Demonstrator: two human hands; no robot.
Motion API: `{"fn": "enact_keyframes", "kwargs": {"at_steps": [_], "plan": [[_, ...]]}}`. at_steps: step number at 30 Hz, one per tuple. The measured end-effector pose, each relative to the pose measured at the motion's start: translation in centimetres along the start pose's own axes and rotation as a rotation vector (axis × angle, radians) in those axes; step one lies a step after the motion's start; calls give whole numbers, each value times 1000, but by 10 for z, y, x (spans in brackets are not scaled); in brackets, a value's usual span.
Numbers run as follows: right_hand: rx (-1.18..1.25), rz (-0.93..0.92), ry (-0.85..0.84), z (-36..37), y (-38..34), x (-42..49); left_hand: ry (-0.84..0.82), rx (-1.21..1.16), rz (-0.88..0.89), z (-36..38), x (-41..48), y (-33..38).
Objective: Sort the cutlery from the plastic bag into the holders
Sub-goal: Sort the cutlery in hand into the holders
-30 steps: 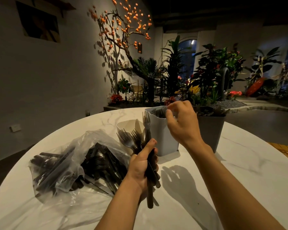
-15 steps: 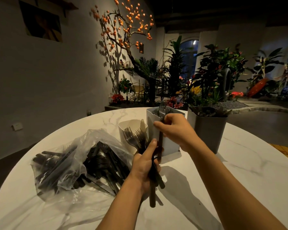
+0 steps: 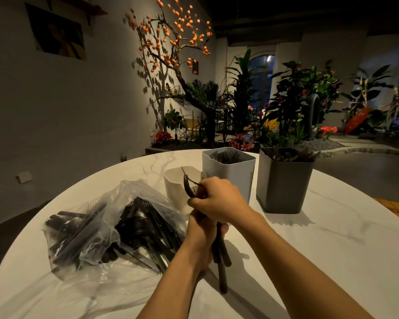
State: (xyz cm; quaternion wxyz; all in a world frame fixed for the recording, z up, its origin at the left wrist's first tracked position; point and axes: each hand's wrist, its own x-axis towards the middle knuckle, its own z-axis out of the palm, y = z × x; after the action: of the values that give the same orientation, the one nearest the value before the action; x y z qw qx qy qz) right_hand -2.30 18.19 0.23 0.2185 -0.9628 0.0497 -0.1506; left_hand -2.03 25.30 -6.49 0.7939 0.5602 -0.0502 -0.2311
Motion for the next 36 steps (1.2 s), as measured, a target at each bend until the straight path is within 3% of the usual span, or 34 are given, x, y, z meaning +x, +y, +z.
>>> {"fn": "enact_keyframes", "kwargs": {"at_steps": [5,9,14,19,24,29,32,36], "plan": [[250,39,-20,-9,2,3,-52,-19,164,0,7,-4],[437,91,1,-16,4,2,-96,-41,198,0,3,-1],[452,161,59,-10,4,6,-99,-52,186,0,3,-3],[516,116,81,-14,2,1,-104,-48,196,0,3,-5],[761,-5,169,-29,0,0,-113,14,177,0,5,-8],[1217,-23,260,-46,-5,3,-73,32,170,-2,12,-7],[1246,-27,295,-44,-2,5,-73,-16,167,-2,12,-6],[1277,-21,191,-36,3,3,-74,-82,102,-4,14,-5]]}}
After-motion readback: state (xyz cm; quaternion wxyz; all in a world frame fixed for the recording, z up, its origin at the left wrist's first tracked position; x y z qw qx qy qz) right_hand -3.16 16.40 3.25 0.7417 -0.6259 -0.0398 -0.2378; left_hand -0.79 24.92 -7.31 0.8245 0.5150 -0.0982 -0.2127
